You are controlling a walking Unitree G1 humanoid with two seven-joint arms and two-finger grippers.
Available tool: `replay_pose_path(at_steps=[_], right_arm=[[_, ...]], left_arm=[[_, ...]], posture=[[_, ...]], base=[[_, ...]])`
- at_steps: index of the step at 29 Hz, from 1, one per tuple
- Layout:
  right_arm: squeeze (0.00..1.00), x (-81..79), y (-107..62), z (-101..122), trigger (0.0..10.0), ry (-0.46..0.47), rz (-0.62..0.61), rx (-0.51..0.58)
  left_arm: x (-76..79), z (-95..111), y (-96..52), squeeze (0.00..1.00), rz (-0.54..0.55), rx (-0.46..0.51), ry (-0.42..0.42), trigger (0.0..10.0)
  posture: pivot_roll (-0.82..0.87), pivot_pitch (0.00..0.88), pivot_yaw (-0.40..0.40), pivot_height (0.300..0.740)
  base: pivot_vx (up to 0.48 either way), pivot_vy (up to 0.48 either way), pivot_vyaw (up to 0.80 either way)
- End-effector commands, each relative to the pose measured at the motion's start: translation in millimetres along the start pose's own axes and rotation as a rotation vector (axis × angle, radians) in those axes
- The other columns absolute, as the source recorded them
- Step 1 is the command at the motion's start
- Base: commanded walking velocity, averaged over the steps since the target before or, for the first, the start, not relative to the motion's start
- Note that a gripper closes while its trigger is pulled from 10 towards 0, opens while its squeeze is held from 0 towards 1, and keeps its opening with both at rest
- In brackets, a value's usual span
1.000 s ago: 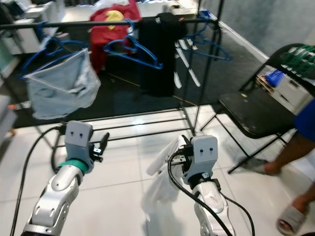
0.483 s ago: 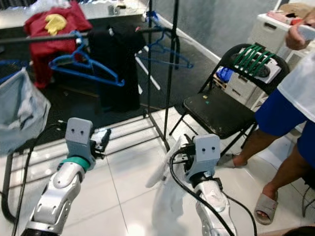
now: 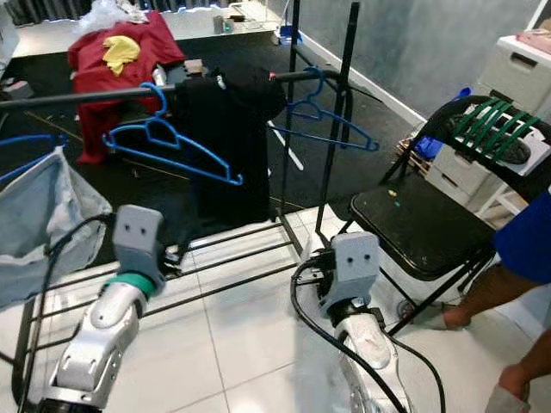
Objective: Hang hanger
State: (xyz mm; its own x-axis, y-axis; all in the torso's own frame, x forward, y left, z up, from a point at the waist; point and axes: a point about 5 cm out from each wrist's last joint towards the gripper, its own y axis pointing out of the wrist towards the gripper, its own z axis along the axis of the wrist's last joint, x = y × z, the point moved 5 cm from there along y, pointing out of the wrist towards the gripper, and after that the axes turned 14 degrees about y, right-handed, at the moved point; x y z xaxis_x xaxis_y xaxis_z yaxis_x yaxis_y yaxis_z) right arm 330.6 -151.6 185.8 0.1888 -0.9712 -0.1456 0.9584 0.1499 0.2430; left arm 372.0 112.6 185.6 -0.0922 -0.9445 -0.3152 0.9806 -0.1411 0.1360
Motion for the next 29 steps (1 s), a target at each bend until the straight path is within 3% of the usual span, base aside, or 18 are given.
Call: replay_pose_path(at_steps=[1, 15, 22, 29], right_arm=[[0.0, 0.1, -1.1, 3.7, 10.0, -0.006, -0.001, 0.019], [0.0, -5.2, -2.2, -2.1, 10.0, 0.016, 0.026, 0.001], [0.0, -3.5, -4.7, -6.6, 10.0, 0.014, 0.024, -0.013], [0.0, -4.2, -5.0, -10.4, 10.0, 0.014, 0.025, -0.023]], left_arm=[[3.6, -0.7, -0.4, 0.0, -0.008, -0.006, 0.0, 10.0], [6.2, 10.5, -2.8, 0.0, -0.037, 0.005, -0.04, 10.0], [28.5, 16.5, -16.9, 0.0, -0.167, -0.038, -0.147, 10.0], [38.7, 24.4, -20.6, 0.0, -0.21, -0.026, -0.15, 10.0]], posture=[[-0.24, 0.11, 0.102, 0.74], [-0.23, 0.107, 0.101, 0.74], [-0.23, 0.111, 0.102, 0.74], [-0.22, 0.114, 0.103, 0.74]], base=[[0.48, 0.0, 0.72], [0.469, 0.0, 0.05], [0.0, 0.0, 0.0], [0.0, 0.0, 0.0]])
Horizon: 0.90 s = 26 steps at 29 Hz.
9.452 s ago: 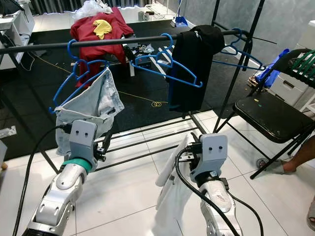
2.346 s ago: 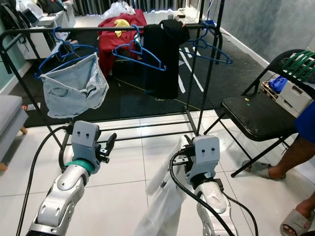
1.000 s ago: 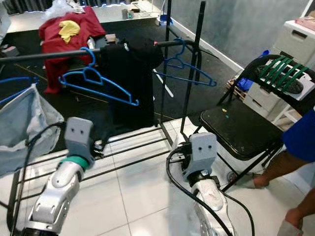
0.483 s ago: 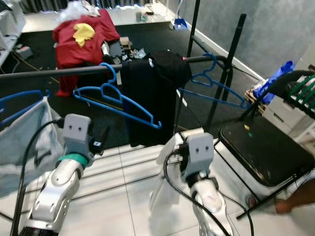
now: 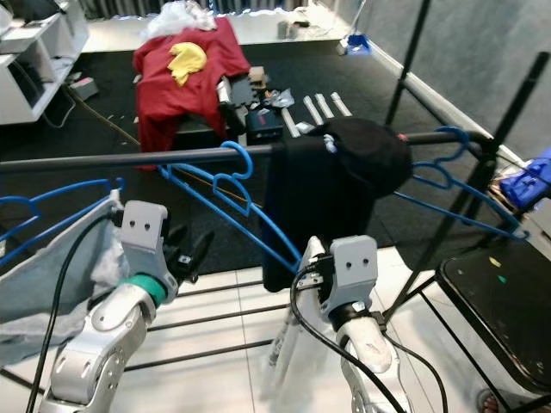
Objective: Hang hanger
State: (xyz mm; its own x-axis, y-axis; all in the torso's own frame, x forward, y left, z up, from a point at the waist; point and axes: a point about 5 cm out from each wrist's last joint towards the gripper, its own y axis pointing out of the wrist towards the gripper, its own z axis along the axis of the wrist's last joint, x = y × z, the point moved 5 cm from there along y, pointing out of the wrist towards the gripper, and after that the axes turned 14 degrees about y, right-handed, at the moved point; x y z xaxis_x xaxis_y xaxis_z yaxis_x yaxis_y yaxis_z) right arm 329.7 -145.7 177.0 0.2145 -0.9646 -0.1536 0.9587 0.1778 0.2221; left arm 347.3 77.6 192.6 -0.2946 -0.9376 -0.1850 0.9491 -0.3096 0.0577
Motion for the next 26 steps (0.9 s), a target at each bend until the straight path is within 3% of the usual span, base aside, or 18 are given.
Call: replay_pose_path(at_steps=[1, 2, 3, 8, 14, 15, 20, 26], right_arm=[[0.0, 0.3, -2.9, -1.1, 10.0, 0.0, 0.001, 0.002], [0.0, 0.3, -2.9, -1.1, 10.0, 0.0, 0.001, 0.002], [0.0, -0.4, -3.1, -2.4, 10.0, 0.002, 0.001, -0.001], [0.0, 0.7, -4.2, -3.9, 10.0, 0.005, -0.004, -0.005], [0.0, -1.8, -4.2, -7.5, 10.0, 0.004, 0.004, -0.013], [0.0, -8.4, -1.8, -10.7, 10.0, -0.013, 0.038, -0.024], [0.0, -21.7, 6.6, -13.6, 10.0, -0.04, 0.105, -0.031], [0.0, -22.9, 10.8, -12.9, 10.0, -0.038, 0.109, -0.027]], left_arm=[[6.3, 2.3, -1.3, 0.0, -0.024, 0.004, 0.005, 10.0], [6.3, 2.3, -1.3, 0.0, -0.024, 0.004, 0.005, 10.0], [5.2, 3.6, -0.1, 1.0, -0.02, 0.003, 0.011, 10.0], [-0.2, 6.7, 2.0, 1.0, -0.018, 0.001, 0.022, 10.0], [9.0, 23.0, 3.4, 1.0, -0.07, 0.031, -0.01, 10.0], [18.2, 34.5, 4.2, 0.0, -0.122, 0.041, -0.044, 10.0], [21.5, 52.4, 11.0, 0.0, -0.131, 0.065, -0.074, 10.0], [15.1, 62.9, 17.0, 0.0, -0.1, 0.073, -0.053, 10.0]], posture=[[-0.22, 0.114, 0.103, 0.74], [-0.22, 0.114, 0.103, 0.74], [-0.22, 0.116, 0.105, 0.74], [-0.23, 0.116, 0.108, 0.74], [-0.22, 0.121, 0.11, 0.74], [-0.22, 0.123, 0.112, 0.74], [-0.22, 0.122, 0.115, 0.74], [-0.22, 0.123, 0.114, 0.74]], base=[[0.0, 0.0, 0.0], [0.0, 0.0, 0.0], [0.0, 0.0, 0.0], [0.0, 0.0, 0.0], [0.0, 0.0, 0.0], [0.0, 0.0, 0.0], [0.0, 0.0, 0.0], [0.0, 0.0, 0.0]])
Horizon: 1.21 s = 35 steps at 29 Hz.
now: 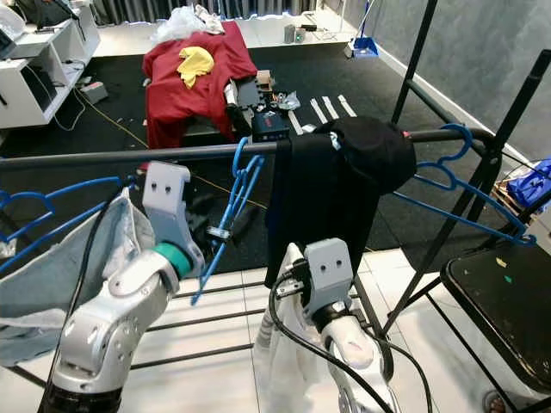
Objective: Hang hanger
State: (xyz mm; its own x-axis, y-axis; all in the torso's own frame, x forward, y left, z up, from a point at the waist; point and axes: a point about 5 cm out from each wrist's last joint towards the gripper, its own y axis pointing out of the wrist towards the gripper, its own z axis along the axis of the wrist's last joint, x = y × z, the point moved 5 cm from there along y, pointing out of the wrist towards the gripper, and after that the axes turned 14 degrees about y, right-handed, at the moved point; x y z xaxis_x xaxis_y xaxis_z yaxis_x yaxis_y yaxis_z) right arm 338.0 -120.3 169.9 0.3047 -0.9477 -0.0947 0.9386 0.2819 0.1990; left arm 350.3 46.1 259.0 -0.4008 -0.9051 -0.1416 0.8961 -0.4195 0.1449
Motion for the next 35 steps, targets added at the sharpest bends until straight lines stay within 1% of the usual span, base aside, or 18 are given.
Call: replay_pose_path(at_steps=[1, 3, 4, 6, 7, 8, 9, 11, 13, 16, 23, 24, 27, 30, 31, 32, 33, 35], right_arm=[[0.0, -1.1, 0.4, 0.4, 10.0, 0.0, 0.007, 0.011], [0.0, -0.9, 0.6, 0.3, 10.0, 0.001, 0.006, 0.011], [0.0, -1.1, 1.1, 0.2, 10.0, 0.001, 0.007, 0.012], [0.0, -1.1, 1.1, 0.2, 10.0, 0.001, 0.007, 0.012], [0.0, -1.2, 1.5, 0.0, 10.0, 0.0, 0.008, 0.013], [0.0, -1.2, 1.5, 0.0, 10.0, 0.0, 0.008, 0.013], [0.0, -1.3, 1.8, 0.6, 10.0, 0.001, 0.009, 0.015], [0.0, -1.3, 1.8, 0.6, 10.0, 0.001, 0.009, 0.015], [0.0, 0.4, 2.0, 1.3, 10.0, 0.0, 0.005, 0.02], [0.0, 2.1, 2.1, 1.5, 10.0, 0.001, 0.0, 0.022], [0.0, 2.5, 3.0, 2.1, 10.0, 0.001, -0.001, 0.025], [0.0, 2.5, 3.7, 2.8, 10.0, 0.001, -0.001, 0.028], [0.0, 2.6, 3.6, 4.0, 10.0, 0.001, -0.002, 0.032], [0.0, 3.5, 1.1, 5.2, 10.0, 0.0, -0.012, 0.038], [0.0, 4.5, -0.6, 5.0, 10.0, -0.001, -0.018, 0.038], [0.0, 4.5, -0.6, 5.0, 10.0, -0.001, -0.018, 0.038], [0.0, 5.4, -2.2, 4.5, 10.0, 0.0, -0.023, 0.038], [0.0, 5.4, -2.2, 4.5, 10.0, 0.0, -0.023, 0.038]], left_arm=[[-1.8, -5.2, 0.6, 0.0, 0.021, -0.026, 0.037, 10.0], [-1.9, -4.2, 1.1, 0.0, 0.033, -0.02, 0.063, 10.0], [1.7, -6.2, 3.7, 0.0, 0.048, -0.016, 0.122, 10.0], [1.7, -6.2, 3.7, 0.0, 0.048, -0.016, 0.122, 10.0], [4.9, -7.4, 5.3, 0.0, 0.054, -0.017, 0.162, 10.0], [4.9, -7.4, 5.3, 0.0, 0.054, -0.017, 0.162, 10.0], [17.6, -14.2, 7.0, 0.0, 0.008, -0.026, 0.195, 10.0], [17.6, -14.2, 7.0, 0.0, 0.008, -0.026, 0.195, 10.0], [35.2, -26.3, 9.5, 0.0, -0.067, -0.045, 0.23, 10.0], [39.9, -37.7, 15.6, 0.0, -0.083, -0.068, 0.253, 10.0], [36.6, -43.4, 24.6, 0.0, -0.05, -0.08, 0.292, 10.0], [29.2, -44.1, 31.9, 0.0, 0.009, -0.087, 0.328, 10.0], [22.3, -40.3, 37.5, 0.0, 0.049, -0.079, 0.351, 10.0], [15.9, -26.5, 35.6, 0.0, -0.004, -0.036, 0.319, 10.0], [17.0, -20.3, 28.3, 0.0, -0.078, -0.009, 0.295, 10.0], [17.0, -20.3, 28.3, 0.0, -0.078, -0.009, 0.295, 10.0], [17.0, -15.0, 19.0, 0.0, -0.143, 0.017, 0.276, 10.0], [17.0, -15.0, 19.0, 0.0, -0.143, 0.017, 0.276, 10.0]], posture=[[-0.21, 0.125, 0.114, 0.74], [-0.21, 0.125, 0.114, 0.74], [-0.21, 0.127, 0.113, 0.74], [-0.21, 0.127, 0.113, 0.74], [-0.21, 0.127, 0.113, 0.74], [-0.21, 0.127, 0.113, 0.74], [-0.22, 0.128, 0.113, 0.74], [-0.22, 0.128, 0.113, 0.74], [-0.23, 0.126, 0.115, 0.74], [-0.23, 0.125, 0.114, 0.74], [-0.23, 0.121, 0.114, 0.74], [-0.24, 0.12, 0.118, 0.74], [-0.24, 0.12, 0.12, 0.74], [-0.26, 0.121, 0.13, 0.74], [-0.26, 0.12, 0.133, 0.74], [-0.26, 0.12, 0.133, 0.74], [-0.26, 0.121, 0.133, 0.74], [-0.26, 0.121, 0.133, 0.74]], base=[[0.0, 0.0, 0.0], [0.0, 0.0, 0.0], [0.0, 0.0, 0.0], [0.0, 0.0, 0.0], [0.0, 0.0, 0.0], [0.0, 0.0, 0.0], [0.0, 0.0, 0.0], [0.0, 0.0, 0.0], [0.0, 0.0, 0.0], [0.0, 0.0, 0.0], [0.0, 0.0, 0.0], [0.0, 0.0, 0.0], [0.0, 0.0, 0.0], [0.0, 0.0, 0.0], [0.0, 0.0, 0.0], [0.0, 0.0, 0.0], [0.0, 0.0, 0.0], [0.0, 0.0, 0.0]])
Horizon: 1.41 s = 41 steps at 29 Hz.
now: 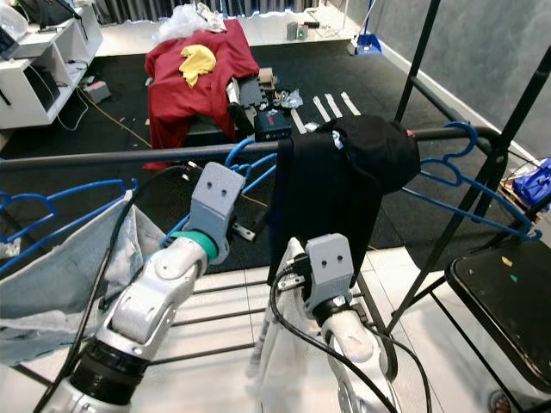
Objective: Hang hanger
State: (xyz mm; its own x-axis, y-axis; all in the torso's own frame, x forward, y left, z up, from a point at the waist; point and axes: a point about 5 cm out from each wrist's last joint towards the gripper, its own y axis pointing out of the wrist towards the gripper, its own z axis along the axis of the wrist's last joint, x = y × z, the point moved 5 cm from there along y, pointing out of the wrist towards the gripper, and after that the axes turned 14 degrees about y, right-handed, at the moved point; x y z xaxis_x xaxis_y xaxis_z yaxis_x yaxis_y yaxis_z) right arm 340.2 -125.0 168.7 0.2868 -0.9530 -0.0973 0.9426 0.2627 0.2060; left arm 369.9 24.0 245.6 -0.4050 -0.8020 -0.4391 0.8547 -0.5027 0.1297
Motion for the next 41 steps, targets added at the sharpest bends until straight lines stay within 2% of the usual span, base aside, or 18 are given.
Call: replay_pose_path(at_steps=[1, 2, 4, 9, 15, 17, 23, 24, 26, 27, 29, 32, 35, 36, 37, 38, 40, 41], right_arm=[[0.0, 0.7, -3.7, 4.5, 10.0, 0.002, -0.008, 0.026], [0.0, 0.7, -3.7, 4.5, 10.0, 0.002, -0.008, 0.026], [0.0, -0.8, -3.8, 1.5, 10.0, 0.008, -0.001, 0.018], [0.0, -3.6, -1.4, 0.7, 10.0, 0.012, 0.013, 0.016], [0.0, -6.7, 2.6, 1.8, 10.0, 0.015, 0.033, 0.017], [0.0, -6.7, 2.6, 1.8, 10.0, 0.015, 0.033, 0.017], [0.0, -9.0, 2.5, 1.1, 10.0, 0.015, 0.046, 0.012], [0.0, -9.6, 1.9, 0.6, 10.0, 0.015, 0.047, 0.01], [0.0, -9.6, 1.9, 0.6, 10.0, 0.015, 0.047, 0.01], [0.0, -9.6, 0.9, 0.1, 10.0, 0.016, 0.045, 0.009], [0.0, -9.6, 0.9, 0.1, 10.0, 0.016, 0.045, 0.009], [0.0, -8.6, -1.2, -1.0, 10.0, 0.018, 0.038, 0.006], [0.0, -8.6, -1.2, -1.0, 10.0, 0.018, 0.038, 0.006], [0.0, -7.8, -1.7, -1.5, 10.0, 0.018, 0.034, 0.005], [0.0, -7.8, -1.7, -1.5, 10.0, 0.018, 0.034, 0.005], [0.0, -7.3, -1.8, -1.6, 10.0, 0.018, 0.032, 0.004], [0.0, -7.3, -1.8, -1.6, 10.0, 0.018, 0.032, 0.004], [0.0, -6.7, -2.0, -2.2, 10.0, 0.018, 0.033, 0.002]], left_arm=[[1.0, 6.0, -16.4, 0.0, -0.098, 0.044, -0.037, 10.0], [1.0, 6.0, -16.4, 0.0, -0.098, 0.044, -0.037, 10.0], [-6.5, 6.4, -33.4, 0.0, -0.141, 0.075, -0.028, 10.0], [-14.3, -2.1, -37.5, 0.0, -0.114, 0.054, -0.013, 10.0], [-24.0, -26.5, -28.4, 0.0, -0.027, -0.02, 0.019, 10.0], [-24.0, -26.5, -28.4, 0.0, -0.027, -0.02, 0.019, 10.0], [-23.0, -36.5, -10.4, 0.0, 0.012, -0.08, 0.004, 10.0], [-25.8, -39.7, -4.8, 0.0, 0.044, -0.12, -0.015, 10.0], [-25.8, -39.7, -4.8, 0.0, 0.044, -0.12, -0.015, 10.0], [-28.4, -40.8, -1.0, 0.0, 0.065, -0.158, -0.049, 10.0], [-28.4, -40.8, -1.0, 0.0, 0.065, -0.158, -0.049, 10.0], [-28.7, -38.8, 1.8, 0.0, 0.066, -0.197, -0.111, 10.0], [-28.7, -38.8, 1.8, 0.0, 0.066, -0.197, -0.111, 10.0], [-33.6, -37.2, 0.6, 0.0, 0.072, -0.213, -0.152, 10.0], [-33.6, -37.2, 0.6, 0.0, 0.072, -0.213, -0.152, 10.0], [-42.3, -35.9, -1.7, 0.0, 0.082, -0.223, -0.181, 10.0], [-42.3, -35.9, -1.7, 0.0, 0.082, -0.223, -0.181, 10.0], [-52.0, -34.2, -6.3, 0.0, 0.078, -0.229, -0.219, 10.0]], posture=[[-0.25, 0.122, 0.133, 0.74], [-0.25, 0.122, 0.133, 0.74], [-0.23, 0.118, 0.122, 0.74], [-0.22, 0.115, 0.112, 0.74], [-0.22, 0.114, 0.098, 0.74], [-0.22, 0.114, 0.098, 0.74], [-0.22, 0.117, 0.095, 0.74], [-0.22, 0.122, 0.102, 0.74], [-0.22, 0.122, 0.102, 0.74], [-0.23, 0.123, 0.107, 0.74], [-0.23, 0.123, 0.107, 0.74], [-0.23, 0.126, 0.113, 0.74], [-0.23, 0.126, 0.113, 0.74], [-0.23, 0.127, 0.113, 0.74], [-0.23, 0.127, 0.113, 0.74], [-0.23, 0.129, 0.111, 0.74], [-0.23, 0.129, 0.111, 0.74], [-0.22, 0.129, 0.111, 0.74]], base=[[0.0, 0.0, 0.0], [0.0, 0.0, 0.0], [0.0, 0.0, 0.0], [0.0, 0.0, 0.0], [0.0, 0.0, 0.0], [0.0, 0.0, 0.0], [0.0, 0.0, 0.0], [0.0, 0.0, 0.0], [0.0, 0.0, 0.0], [0.0, 0.0, 0.0], [0.0, 0.0, 0.0], [0.0, 0.0, 0.0], [0.0, 0.0, 0.0], [0.0, 0.0, 0.0], [0.0, 0.0, 0.0], [0.0, 0.0, 0.0], [0.0, 0.0, 0.0], [0.0, 0.0, 0.0]])
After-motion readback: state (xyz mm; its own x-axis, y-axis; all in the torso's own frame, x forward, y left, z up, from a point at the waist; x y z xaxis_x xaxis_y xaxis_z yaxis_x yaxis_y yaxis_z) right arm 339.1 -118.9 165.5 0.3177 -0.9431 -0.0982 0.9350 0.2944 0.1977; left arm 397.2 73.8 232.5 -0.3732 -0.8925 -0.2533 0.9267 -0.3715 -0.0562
